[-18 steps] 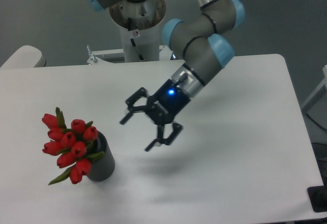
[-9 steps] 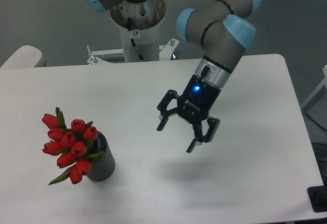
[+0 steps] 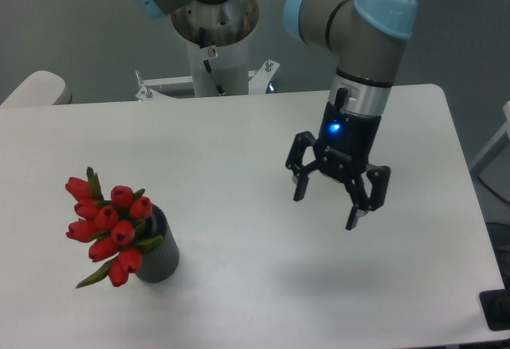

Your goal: Insert the flowers into the vase

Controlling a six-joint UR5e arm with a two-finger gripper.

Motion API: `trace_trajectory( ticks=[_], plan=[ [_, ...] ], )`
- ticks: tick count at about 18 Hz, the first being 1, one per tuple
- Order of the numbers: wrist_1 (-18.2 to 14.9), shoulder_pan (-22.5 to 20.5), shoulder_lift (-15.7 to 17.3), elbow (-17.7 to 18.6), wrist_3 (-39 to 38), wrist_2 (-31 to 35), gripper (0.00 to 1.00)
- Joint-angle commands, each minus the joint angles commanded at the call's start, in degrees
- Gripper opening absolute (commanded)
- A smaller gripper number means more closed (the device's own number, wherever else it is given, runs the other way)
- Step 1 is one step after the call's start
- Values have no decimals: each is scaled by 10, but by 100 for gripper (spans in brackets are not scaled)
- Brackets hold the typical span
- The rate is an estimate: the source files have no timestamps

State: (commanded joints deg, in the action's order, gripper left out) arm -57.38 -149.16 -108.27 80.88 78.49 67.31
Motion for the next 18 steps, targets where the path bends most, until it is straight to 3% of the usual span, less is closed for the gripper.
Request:
trace_trajectory(
  ticks=[11, 18],
  plan=[
    [-33, 30, -41, -56, 80, 110, 100],
    [-45, 31, -39, -56, 80, 134, 100]
  ],
)
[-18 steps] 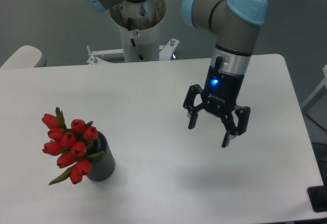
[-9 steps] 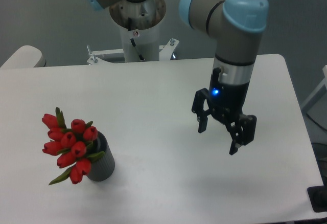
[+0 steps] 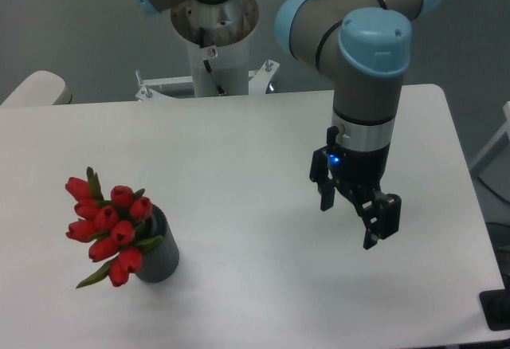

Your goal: Insert the flowers into the vase

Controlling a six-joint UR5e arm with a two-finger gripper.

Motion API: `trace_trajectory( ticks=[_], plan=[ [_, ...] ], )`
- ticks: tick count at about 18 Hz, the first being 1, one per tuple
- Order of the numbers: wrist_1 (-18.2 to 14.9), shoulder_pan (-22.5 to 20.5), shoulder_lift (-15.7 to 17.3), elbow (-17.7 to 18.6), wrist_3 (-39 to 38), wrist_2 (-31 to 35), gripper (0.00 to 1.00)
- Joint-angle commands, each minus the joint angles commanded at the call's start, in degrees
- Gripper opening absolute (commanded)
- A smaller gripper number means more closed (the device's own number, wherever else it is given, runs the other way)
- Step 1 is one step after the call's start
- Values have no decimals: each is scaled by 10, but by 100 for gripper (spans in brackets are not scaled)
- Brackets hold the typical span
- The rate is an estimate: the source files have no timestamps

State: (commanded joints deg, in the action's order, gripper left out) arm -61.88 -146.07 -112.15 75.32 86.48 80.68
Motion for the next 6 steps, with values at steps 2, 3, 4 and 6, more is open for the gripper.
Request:
trace_trajectory(
  ticks=[2, 3, 4, 6],
  plan=[
    [1, 4, -1, -1, -2, 1, 100],
    [1, 6, -2, -1, -3, 2, 100],
    [1, 6, -2, -1, -2, 3, 100],
    [1, 6, -2, -1, -3, 3, 100]
  ],
)
